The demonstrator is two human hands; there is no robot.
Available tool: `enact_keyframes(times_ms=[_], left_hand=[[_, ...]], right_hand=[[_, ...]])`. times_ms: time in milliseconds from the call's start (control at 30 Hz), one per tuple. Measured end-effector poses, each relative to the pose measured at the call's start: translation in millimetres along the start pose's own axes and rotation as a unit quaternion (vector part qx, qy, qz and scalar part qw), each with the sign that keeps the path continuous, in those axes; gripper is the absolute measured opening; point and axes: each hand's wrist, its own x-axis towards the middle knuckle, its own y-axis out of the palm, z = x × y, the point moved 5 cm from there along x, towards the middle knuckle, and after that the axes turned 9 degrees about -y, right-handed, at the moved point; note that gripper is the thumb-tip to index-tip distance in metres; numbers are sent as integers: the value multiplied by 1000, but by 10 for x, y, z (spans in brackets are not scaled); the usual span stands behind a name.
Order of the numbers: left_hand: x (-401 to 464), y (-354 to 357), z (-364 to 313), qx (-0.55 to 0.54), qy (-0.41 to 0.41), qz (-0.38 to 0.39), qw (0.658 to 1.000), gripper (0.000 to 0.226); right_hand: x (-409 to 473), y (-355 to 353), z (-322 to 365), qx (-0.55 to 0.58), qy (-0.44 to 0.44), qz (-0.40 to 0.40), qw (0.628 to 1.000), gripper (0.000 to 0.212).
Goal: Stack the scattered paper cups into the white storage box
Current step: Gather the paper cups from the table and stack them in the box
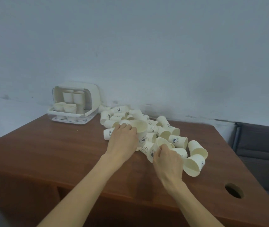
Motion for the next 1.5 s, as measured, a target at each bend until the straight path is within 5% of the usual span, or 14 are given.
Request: enact_keyframes(times_ms=[700,1500], left_hand=[[215,-29,1916,19,-113,-8,993,12],[541,111,3951,52,-123,35,990,9]], right_hand=[[978,719,1701,62,-156,-21,986,21],[1582,1761,3396,61,-114,-1,992,19]])
